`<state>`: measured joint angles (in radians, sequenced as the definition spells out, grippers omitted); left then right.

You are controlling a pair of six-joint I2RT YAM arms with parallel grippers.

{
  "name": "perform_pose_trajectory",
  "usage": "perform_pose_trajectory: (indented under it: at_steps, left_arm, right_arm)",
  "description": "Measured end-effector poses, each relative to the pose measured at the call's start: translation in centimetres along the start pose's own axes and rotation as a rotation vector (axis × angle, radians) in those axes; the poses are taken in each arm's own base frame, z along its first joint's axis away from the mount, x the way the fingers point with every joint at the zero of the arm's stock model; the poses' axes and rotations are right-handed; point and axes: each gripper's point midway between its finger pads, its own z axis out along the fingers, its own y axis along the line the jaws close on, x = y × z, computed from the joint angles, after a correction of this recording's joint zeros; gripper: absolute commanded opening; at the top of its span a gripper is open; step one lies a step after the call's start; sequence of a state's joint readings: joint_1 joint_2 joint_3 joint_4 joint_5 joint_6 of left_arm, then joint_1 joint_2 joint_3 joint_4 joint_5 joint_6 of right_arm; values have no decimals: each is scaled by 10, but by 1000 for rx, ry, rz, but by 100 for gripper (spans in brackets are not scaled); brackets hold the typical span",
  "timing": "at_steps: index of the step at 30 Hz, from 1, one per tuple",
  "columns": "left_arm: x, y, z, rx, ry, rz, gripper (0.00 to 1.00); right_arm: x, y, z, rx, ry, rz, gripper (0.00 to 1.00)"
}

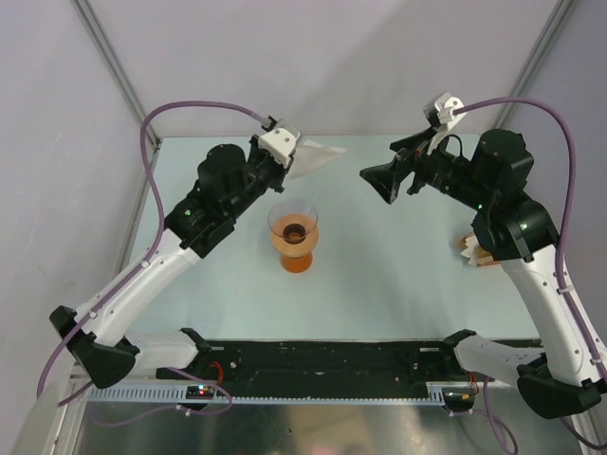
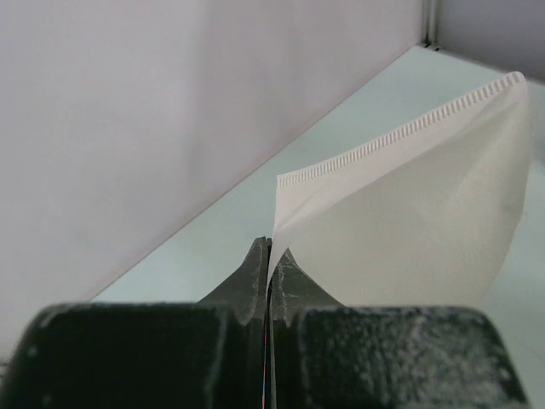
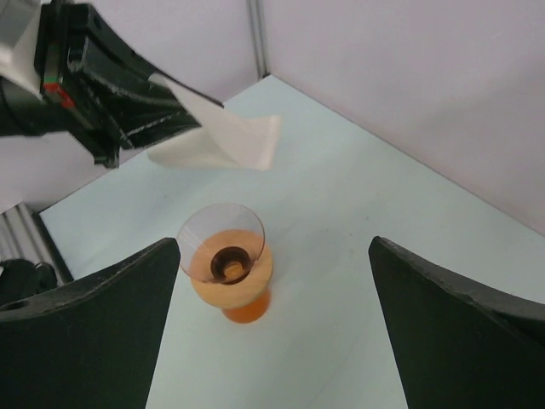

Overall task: Place the coffee filter in the dripper
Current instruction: Place the coffee filter in the coffee dripper.

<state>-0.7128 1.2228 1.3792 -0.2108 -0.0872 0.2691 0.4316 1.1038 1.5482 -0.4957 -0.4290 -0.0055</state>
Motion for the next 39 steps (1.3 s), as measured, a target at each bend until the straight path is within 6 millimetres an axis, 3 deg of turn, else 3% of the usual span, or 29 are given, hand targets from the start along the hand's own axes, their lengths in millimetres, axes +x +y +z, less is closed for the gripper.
perform_pose_trajectory:
  at_steps: [3,8,17,34,39]
  left_arm:
    - [1,-1,1,-25,13,64,0]
    - [-3,-6,2,-39,10,127,0]
    - [-11,-13,1,-37,-11,168,0]
    - [-22,-9,1,-64,-48,175,0]
    - [-24,-9,1,-65,-53,173,0]
  right_arm:
    - [-2,5,6,22,-12,-2,99]
    - [8,20,34,31,18,-36,99]
    - [17,16,67,89,25,-94,99]
    - [3,32,59,-5,-13,-9,99]
    - [5,29,66,55,-8,-22,92]
